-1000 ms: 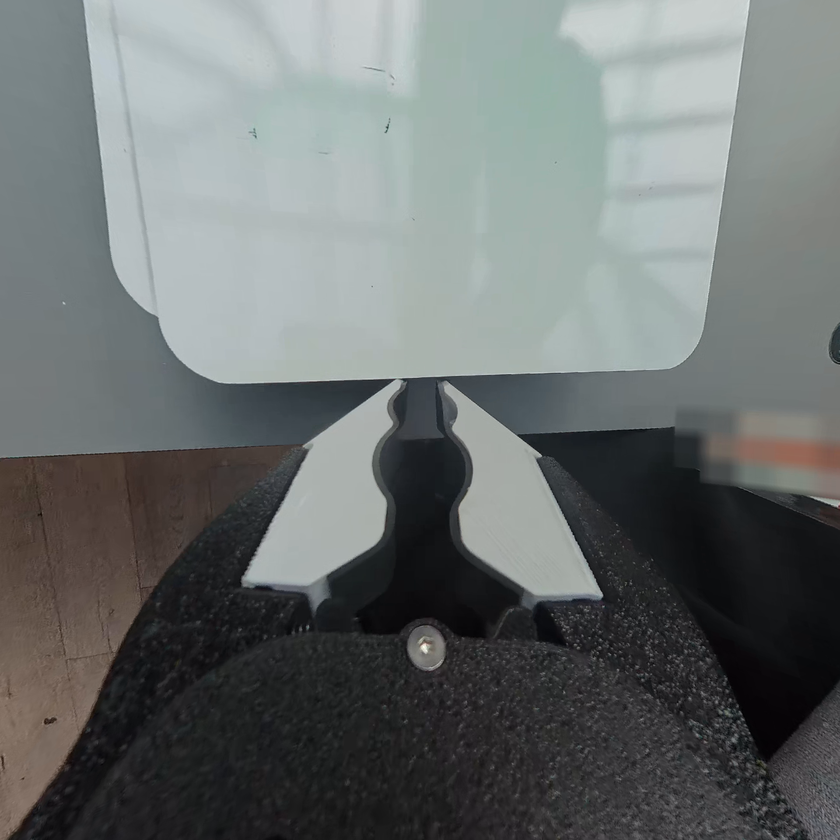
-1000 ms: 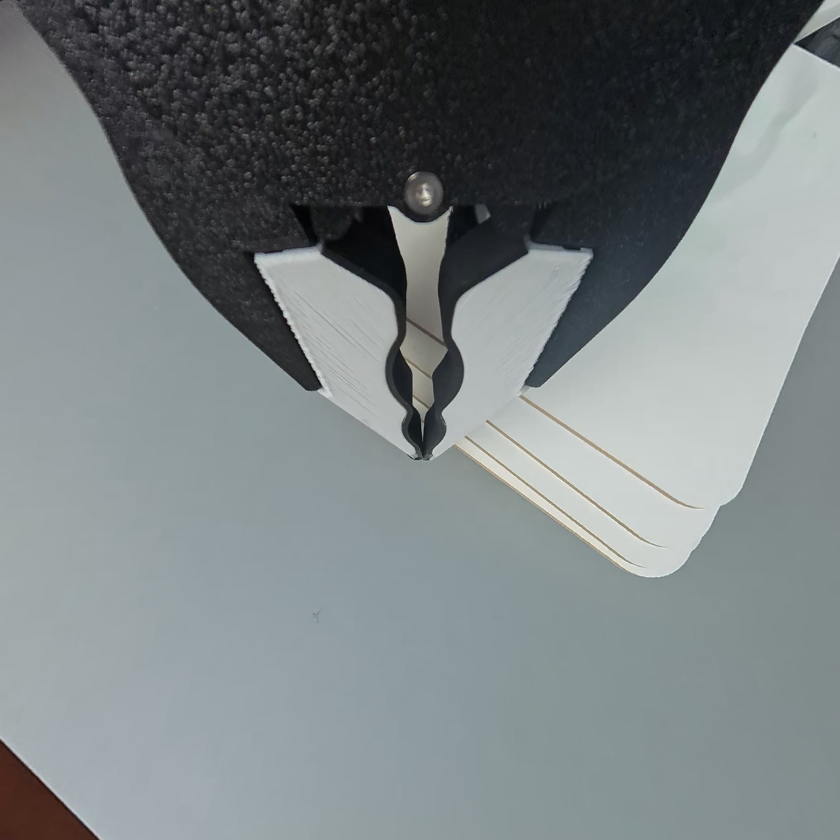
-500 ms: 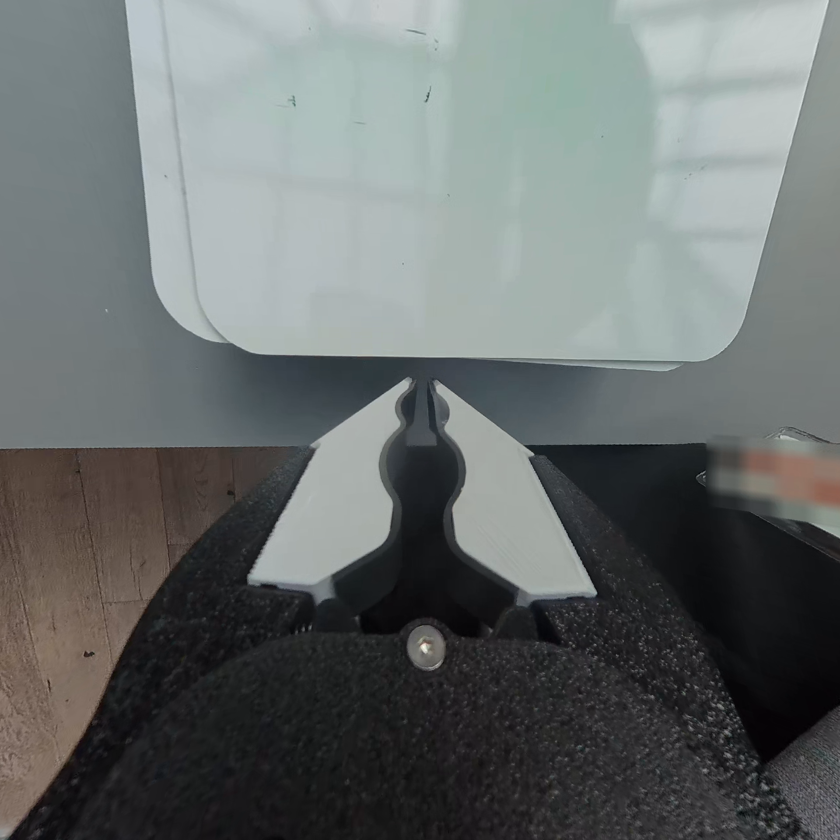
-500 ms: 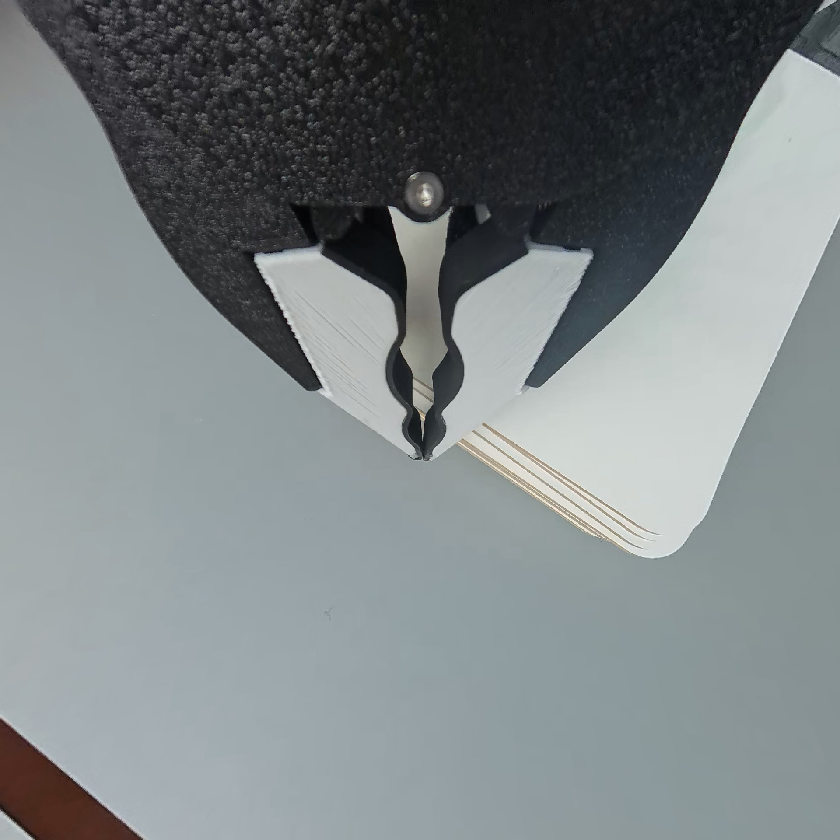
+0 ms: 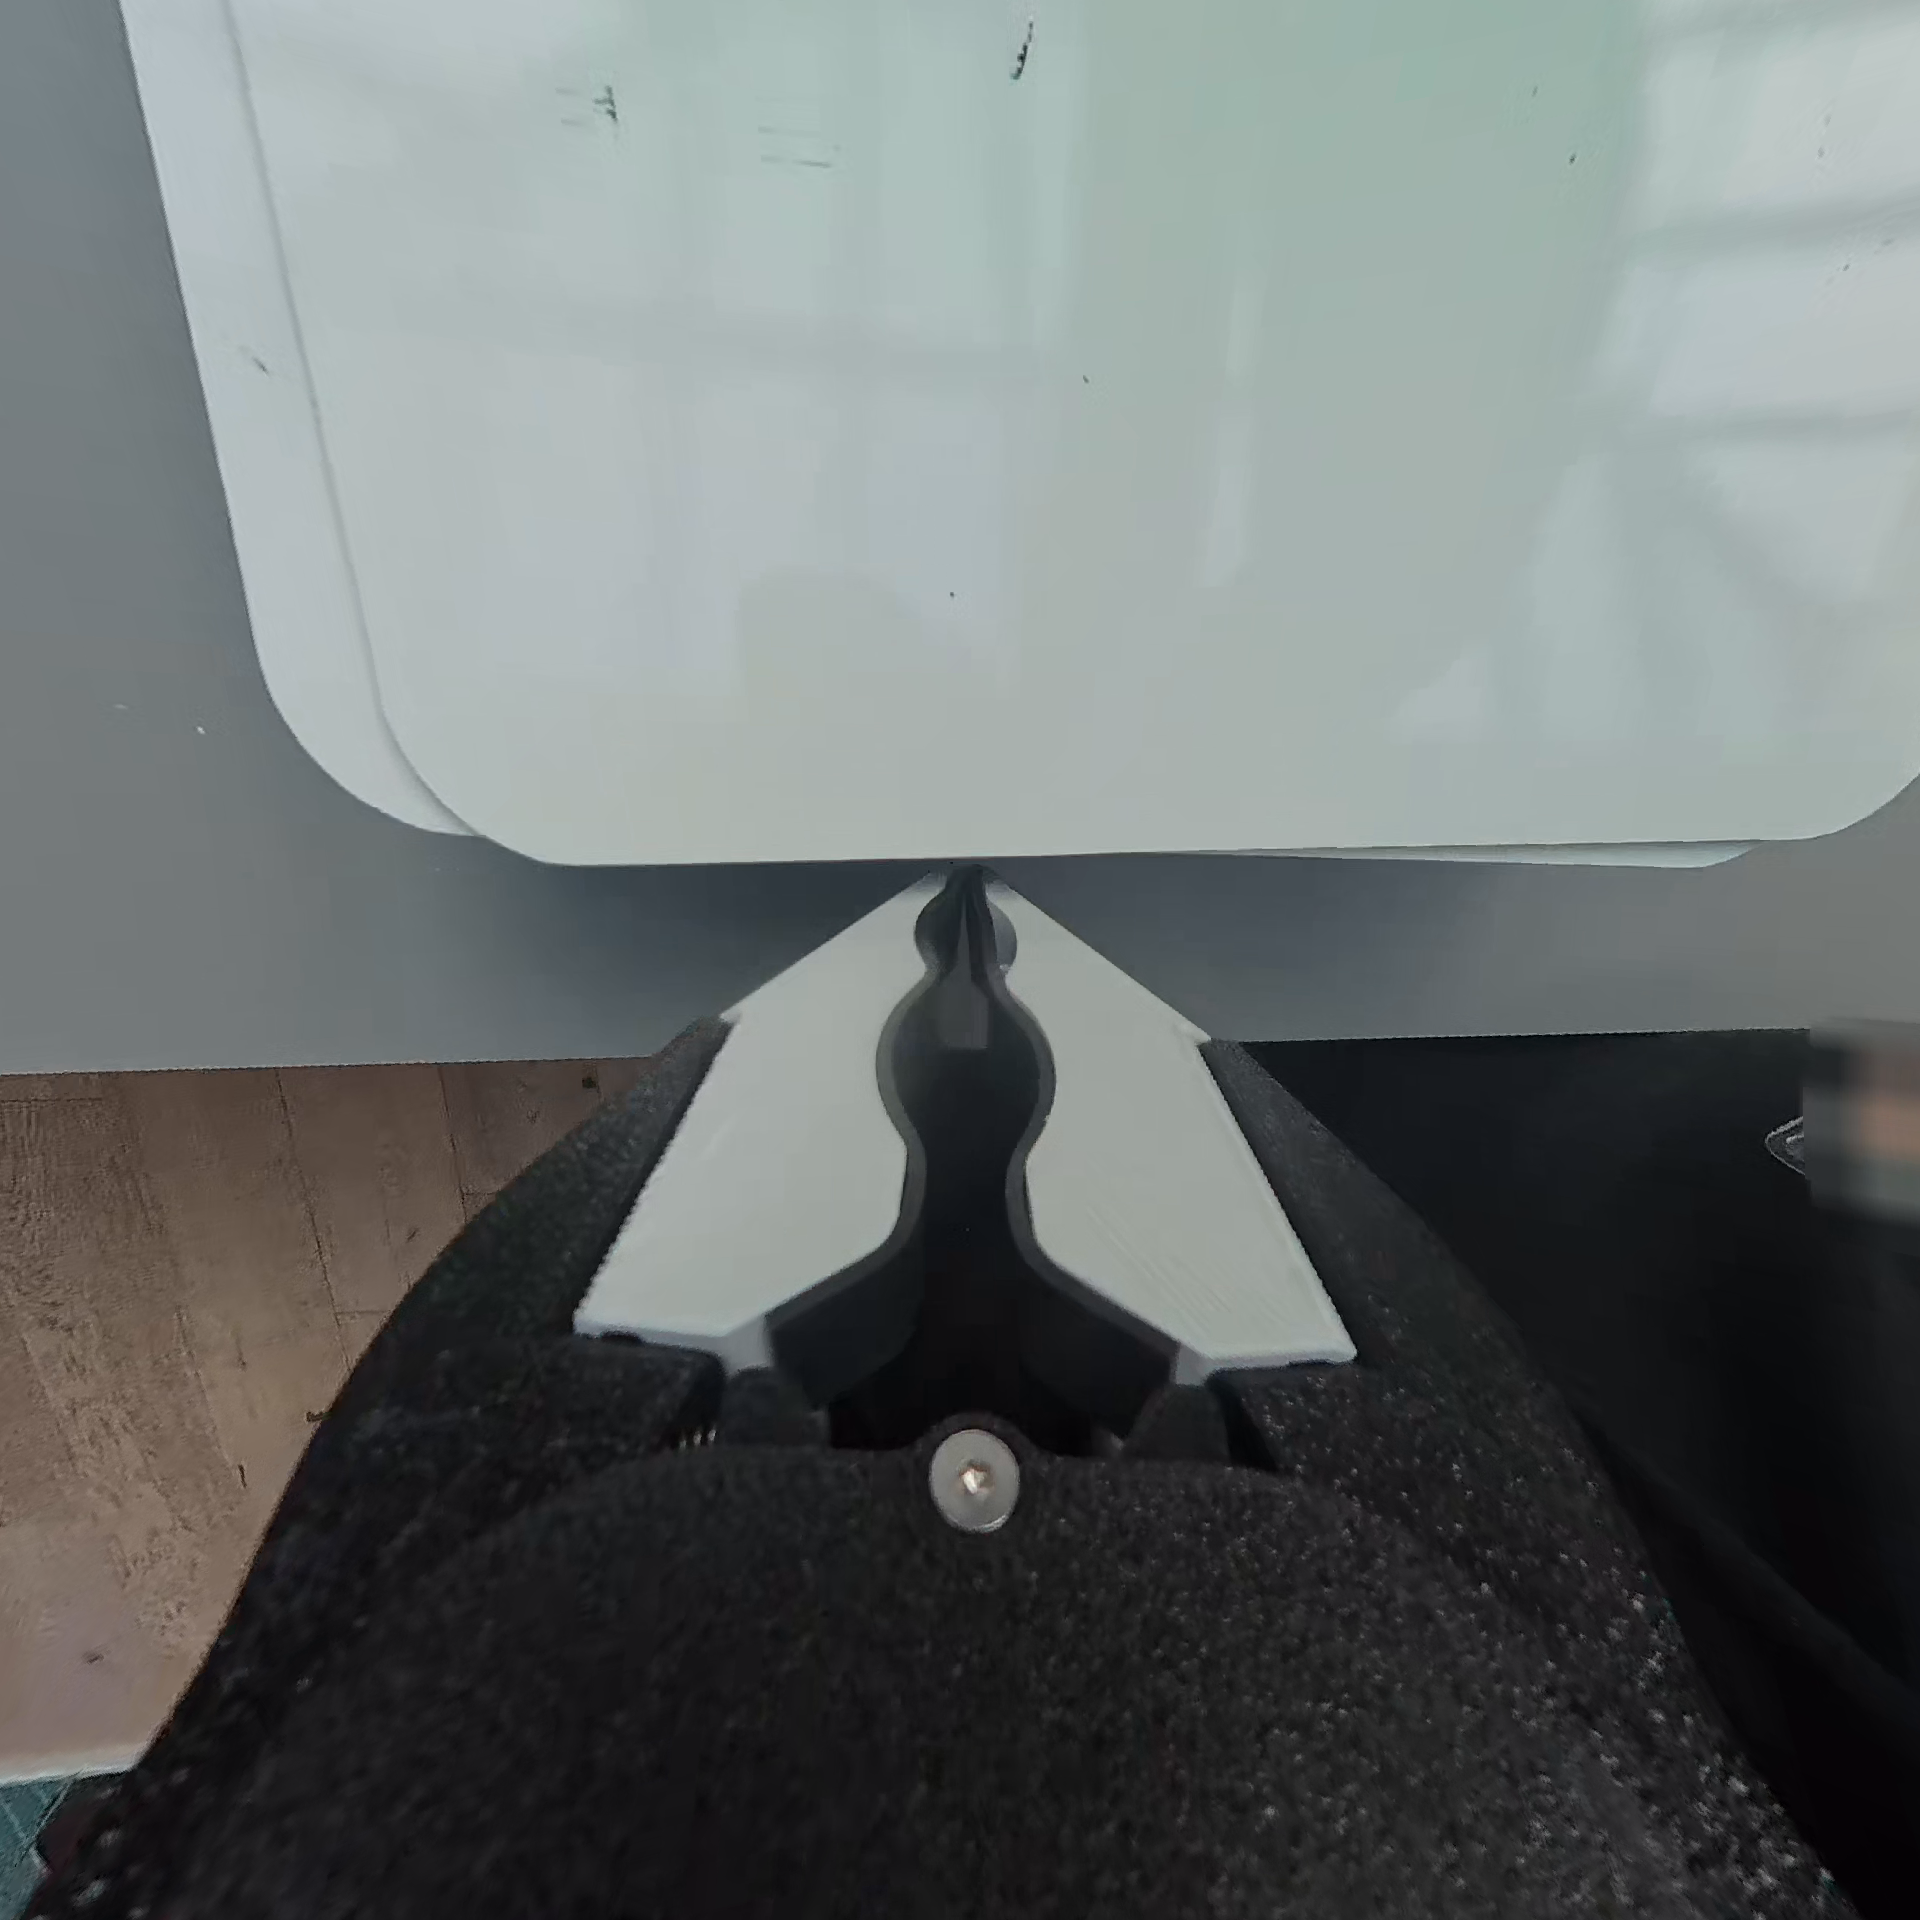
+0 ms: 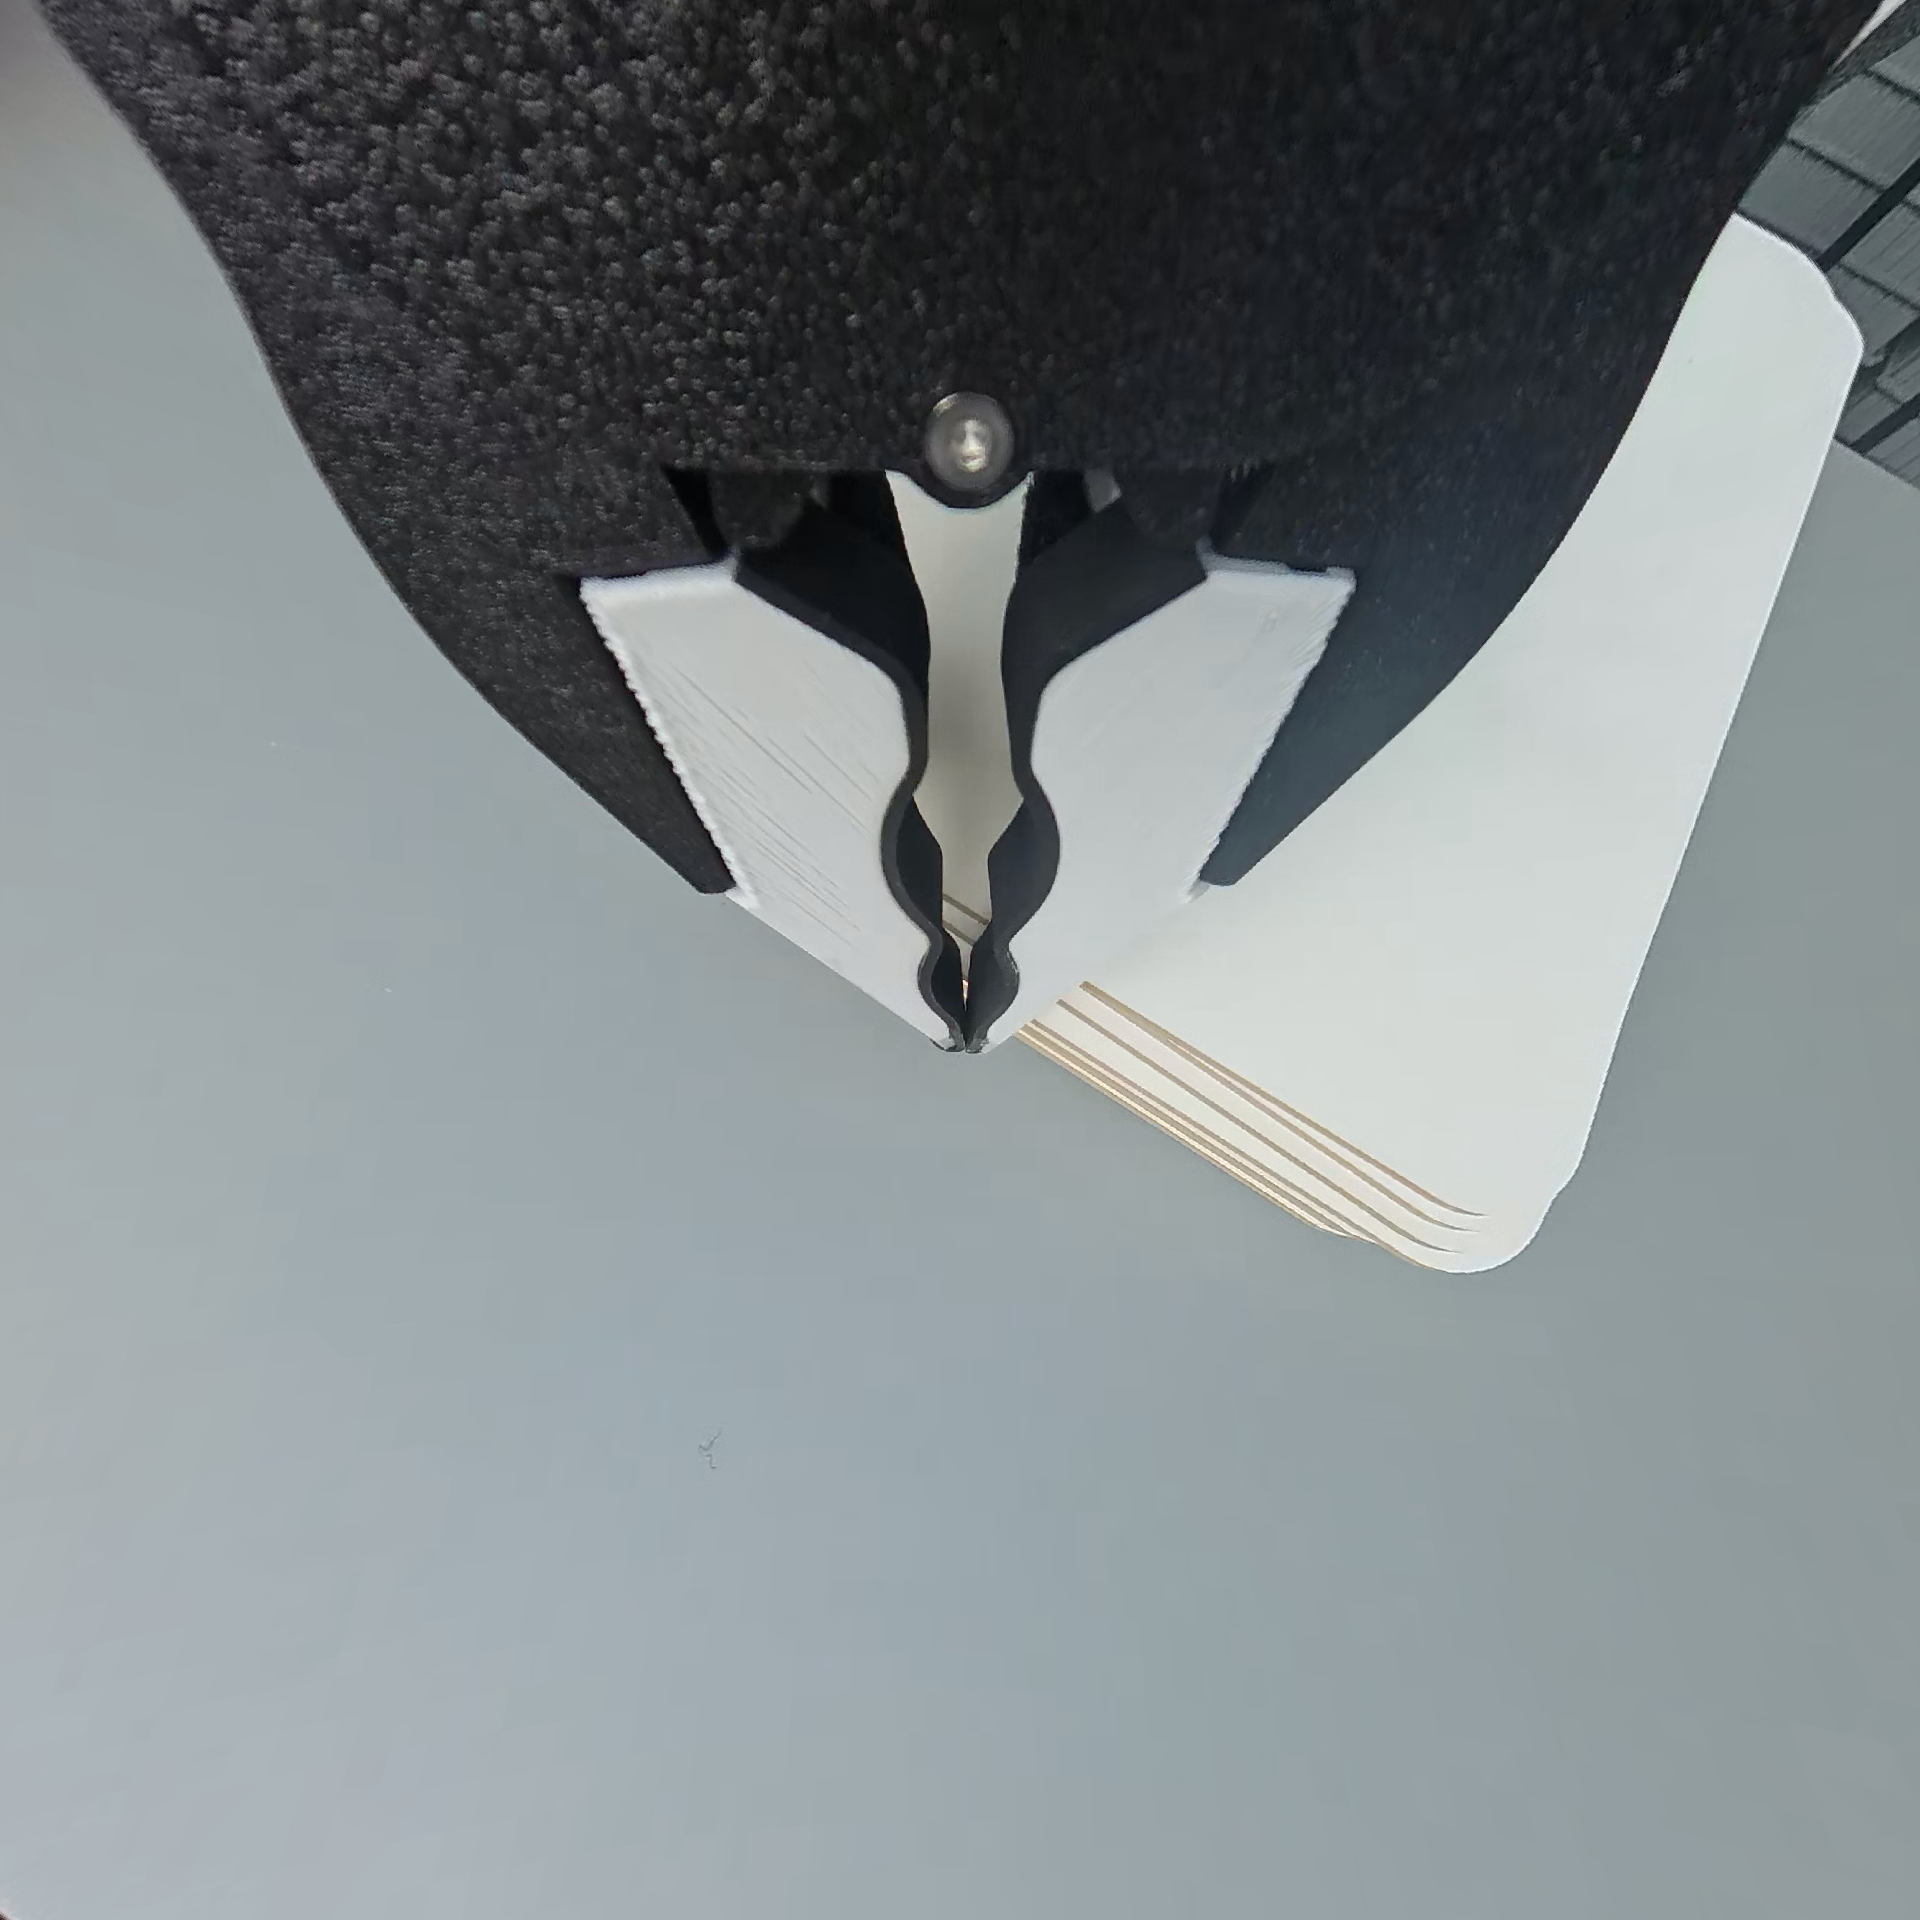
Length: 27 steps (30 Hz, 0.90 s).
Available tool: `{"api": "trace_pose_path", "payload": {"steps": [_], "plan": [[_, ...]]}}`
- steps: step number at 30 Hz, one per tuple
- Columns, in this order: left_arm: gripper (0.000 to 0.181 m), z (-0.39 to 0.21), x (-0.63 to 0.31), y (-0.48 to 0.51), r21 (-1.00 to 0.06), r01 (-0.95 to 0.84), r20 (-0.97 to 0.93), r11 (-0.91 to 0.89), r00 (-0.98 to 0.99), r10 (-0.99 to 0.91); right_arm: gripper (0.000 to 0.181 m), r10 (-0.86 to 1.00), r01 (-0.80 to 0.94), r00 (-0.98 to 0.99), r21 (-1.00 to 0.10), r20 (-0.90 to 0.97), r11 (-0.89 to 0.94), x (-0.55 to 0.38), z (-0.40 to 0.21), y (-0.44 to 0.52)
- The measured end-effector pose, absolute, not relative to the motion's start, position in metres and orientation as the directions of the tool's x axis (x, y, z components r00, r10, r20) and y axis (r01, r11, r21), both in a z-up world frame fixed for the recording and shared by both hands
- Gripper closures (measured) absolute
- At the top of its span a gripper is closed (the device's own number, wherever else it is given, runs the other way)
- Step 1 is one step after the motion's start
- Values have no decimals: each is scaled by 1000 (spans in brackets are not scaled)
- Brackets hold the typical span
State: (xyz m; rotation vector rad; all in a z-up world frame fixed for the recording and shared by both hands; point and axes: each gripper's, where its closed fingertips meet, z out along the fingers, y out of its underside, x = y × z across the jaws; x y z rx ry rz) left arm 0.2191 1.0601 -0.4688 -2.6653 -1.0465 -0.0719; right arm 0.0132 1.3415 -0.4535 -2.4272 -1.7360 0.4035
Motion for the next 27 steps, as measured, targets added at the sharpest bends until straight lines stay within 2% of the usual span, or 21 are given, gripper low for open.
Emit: {"api": "trace_pose_path", "payload": {"steps": [13,14,16,18,21,22,25,27], "plan": [[181,-469,211,1064,-224,644,140,-732,764,629,181,934,888,308,-298,-180,-350,13,-452,1341],[181,-469,212,1063,-225,636,157,-738,771,617,181,937,878,278,-339,-214,-338,8,-447,1337],[171,-466,224,1060,-192,628,276,-754,772,572,181,957,816,213,-502,-199,-286,-4,-424,1346],[163,-453,220,1054,-231,672,379,-704,728,571,181,973,737,113,-640,-200,-218,-3,-393,1348],[157,-425,184,1045,-345,737,481,-581,670,565,151,973,661,-16,-732,-230,-162,34,-361,1346],[147,-418,169,1043,-372,747,501,-551,662,558,134,967,659,-26,-732,-252,-173,53,-357,1346],[129,-408,129,1041,-383,763,552,-520,641,534,86,935,727,45,-631,-352,-272,121,-372,1345],[125,-405,105,1047,-391,763,575,-514,639,511,74,912,760,104,-559,-398,-330,167,-386,1334]]}}
